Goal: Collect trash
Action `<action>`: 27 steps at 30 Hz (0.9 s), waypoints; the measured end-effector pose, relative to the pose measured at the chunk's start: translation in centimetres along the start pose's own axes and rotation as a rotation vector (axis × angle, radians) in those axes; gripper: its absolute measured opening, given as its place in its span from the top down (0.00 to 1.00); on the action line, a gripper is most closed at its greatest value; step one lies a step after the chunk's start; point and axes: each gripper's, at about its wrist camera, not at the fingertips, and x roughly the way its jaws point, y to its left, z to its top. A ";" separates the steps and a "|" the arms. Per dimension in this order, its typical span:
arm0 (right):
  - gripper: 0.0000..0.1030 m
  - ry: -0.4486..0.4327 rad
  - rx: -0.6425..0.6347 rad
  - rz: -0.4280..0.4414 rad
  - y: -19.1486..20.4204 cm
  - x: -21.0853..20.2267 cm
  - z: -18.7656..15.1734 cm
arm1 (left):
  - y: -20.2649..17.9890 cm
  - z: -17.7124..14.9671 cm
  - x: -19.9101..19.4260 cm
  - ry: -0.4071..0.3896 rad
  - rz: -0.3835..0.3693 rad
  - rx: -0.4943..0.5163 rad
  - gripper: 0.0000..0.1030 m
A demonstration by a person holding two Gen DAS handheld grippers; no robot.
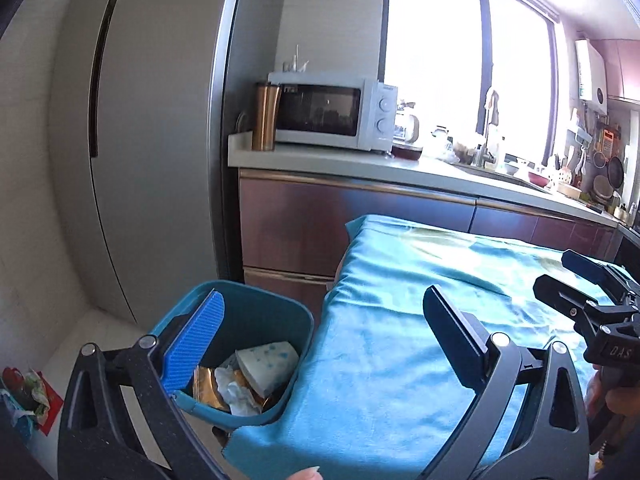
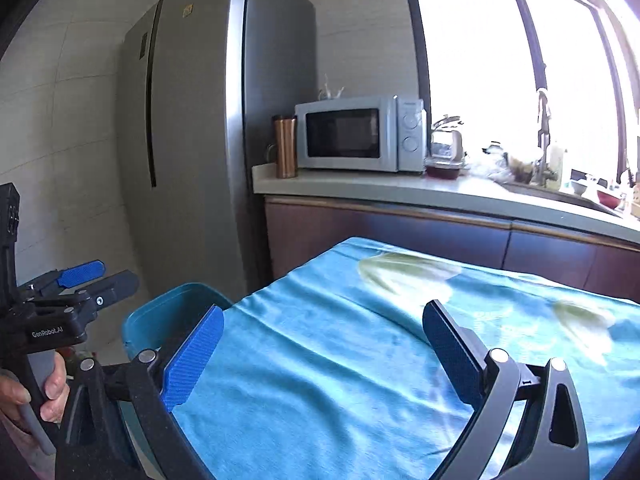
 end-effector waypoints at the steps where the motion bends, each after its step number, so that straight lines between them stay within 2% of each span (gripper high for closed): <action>1: 0.06 -0.017 0.000 -0.022 -0.5 -0.5 0.0 | -0.7 0.2 -0.4 -0.020 -0.002 0.012 0.05; 4: 0.06 -0.064 0.002 -0.085 -1.7 -2.3 -0.2 | -2.7 0.4 -1.4 -0.076 -0.002 0.042 0.05; 10: 0.06 -0.119 0.026 -0.157 -3.6 -4.8 -0.5 | -5.8 0.7 -1.9 -0.117 -0.011 0.058 0.05; 27: 0.06 -0.175 0.071 -0.222 -5.1 -7.4 -1.4 | -7.8 0.1 -3.3 -0.184 -0.009 0.086 0.05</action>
